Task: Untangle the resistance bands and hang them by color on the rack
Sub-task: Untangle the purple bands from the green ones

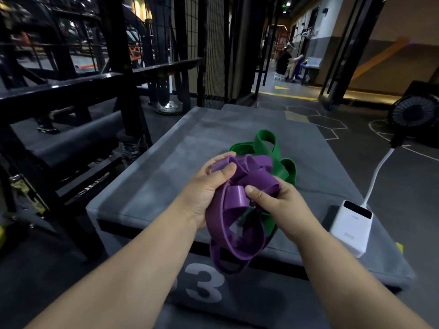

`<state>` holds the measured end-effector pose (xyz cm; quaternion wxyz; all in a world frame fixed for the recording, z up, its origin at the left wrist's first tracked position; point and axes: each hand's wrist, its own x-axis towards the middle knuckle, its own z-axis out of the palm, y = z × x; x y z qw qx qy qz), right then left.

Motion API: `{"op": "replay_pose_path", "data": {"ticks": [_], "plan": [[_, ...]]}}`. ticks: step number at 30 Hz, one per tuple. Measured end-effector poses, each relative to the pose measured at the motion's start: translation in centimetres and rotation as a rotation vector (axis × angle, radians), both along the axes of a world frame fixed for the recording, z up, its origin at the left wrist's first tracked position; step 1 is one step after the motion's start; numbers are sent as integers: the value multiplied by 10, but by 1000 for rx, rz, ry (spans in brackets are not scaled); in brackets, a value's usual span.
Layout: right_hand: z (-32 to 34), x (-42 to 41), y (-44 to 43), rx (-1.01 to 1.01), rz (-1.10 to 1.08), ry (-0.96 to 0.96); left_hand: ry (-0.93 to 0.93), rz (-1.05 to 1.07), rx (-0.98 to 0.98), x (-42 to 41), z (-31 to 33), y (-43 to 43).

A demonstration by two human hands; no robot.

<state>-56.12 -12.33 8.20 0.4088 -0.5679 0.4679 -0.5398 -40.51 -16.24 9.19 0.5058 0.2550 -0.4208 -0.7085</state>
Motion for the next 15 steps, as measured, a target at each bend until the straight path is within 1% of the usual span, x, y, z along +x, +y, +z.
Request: {"op": "replay_pose_path", "data": {"ticks": [3, 5, 7, 10, 12, 15], "plan": [[-1, 3, 2, 2, 34, -39, -18, 22, -70, 5, 7, 7], [-3, 6, 4, 19, 113, -80, -60, 82, -71, 10, 10, 13], [-6, 13, 8, 50, 165, -117, -149, 157, -15, 14, 14, 19], [-9, 22, 15, 127, 161, -160, -302, 211, 40, 22, 15, 30], [-11, 28, 21, 181, 189, -192, -366, 216, 91, 29, 14, 38], [-7, 34, 35, 264, 297, -261, -427, 159, 149, 39, 13, 51]]}}
